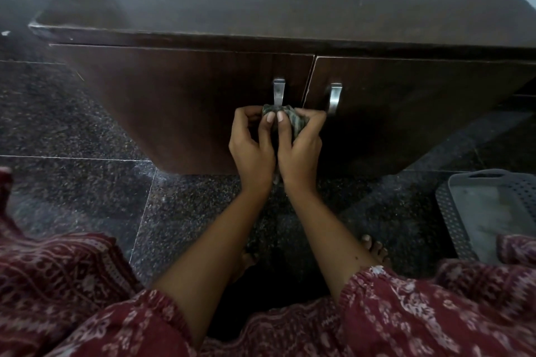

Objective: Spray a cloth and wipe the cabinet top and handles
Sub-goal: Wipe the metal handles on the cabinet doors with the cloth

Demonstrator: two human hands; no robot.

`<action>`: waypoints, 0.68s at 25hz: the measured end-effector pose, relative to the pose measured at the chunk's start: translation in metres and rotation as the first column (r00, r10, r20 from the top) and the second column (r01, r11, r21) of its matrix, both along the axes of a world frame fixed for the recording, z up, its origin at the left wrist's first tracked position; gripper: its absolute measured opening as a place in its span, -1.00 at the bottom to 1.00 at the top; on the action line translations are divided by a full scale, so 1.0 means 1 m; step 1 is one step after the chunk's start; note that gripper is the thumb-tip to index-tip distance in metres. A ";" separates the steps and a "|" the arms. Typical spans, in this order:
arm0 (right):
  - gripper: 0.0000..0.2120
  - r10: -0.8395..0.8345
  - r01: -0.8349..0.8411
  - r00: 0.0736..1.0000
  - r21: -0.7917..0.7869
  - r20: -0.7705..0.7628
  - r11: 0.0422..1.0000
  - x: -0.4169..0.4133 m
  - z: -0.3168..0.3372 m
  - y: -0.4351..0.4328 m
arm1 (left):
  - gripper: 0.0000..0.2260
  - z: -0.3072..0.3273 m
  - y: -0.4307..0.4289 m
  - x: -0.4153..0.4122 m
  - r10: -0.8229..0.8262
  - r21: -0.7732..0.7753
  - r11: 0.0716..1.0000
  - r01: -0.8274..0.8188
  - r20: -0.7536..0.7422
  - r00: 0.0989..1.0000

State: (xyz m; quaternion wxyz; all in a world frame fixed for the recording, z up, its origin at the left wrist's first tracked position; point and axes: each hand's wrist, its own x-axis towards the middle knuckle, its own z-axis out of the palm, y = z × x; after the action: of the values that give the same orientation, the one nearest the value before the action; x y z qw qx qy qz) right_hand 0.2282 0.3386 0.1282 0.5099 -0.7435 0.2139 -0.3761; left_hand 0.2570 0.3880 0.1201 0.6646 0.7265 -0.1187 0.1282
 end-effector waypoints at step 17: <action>-0.76 0.047 -0.032 0.983 0.087 -0.179 0.996 0.003 -0.006 0.000 | -0.95 -0.011 0.005 0.006 -0.059 0.077 0.995 0.065 -0.078 0.995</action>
State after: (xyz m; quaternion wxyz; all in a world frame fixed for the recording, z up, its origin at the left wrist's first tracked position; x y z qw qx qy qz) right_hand 0.2312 0.3385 0.1225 0.5264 -0.7568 0.2598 -0.2875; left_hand 0.2632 0.3926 0.1090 0.6427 0.7528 -0.1210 0.0750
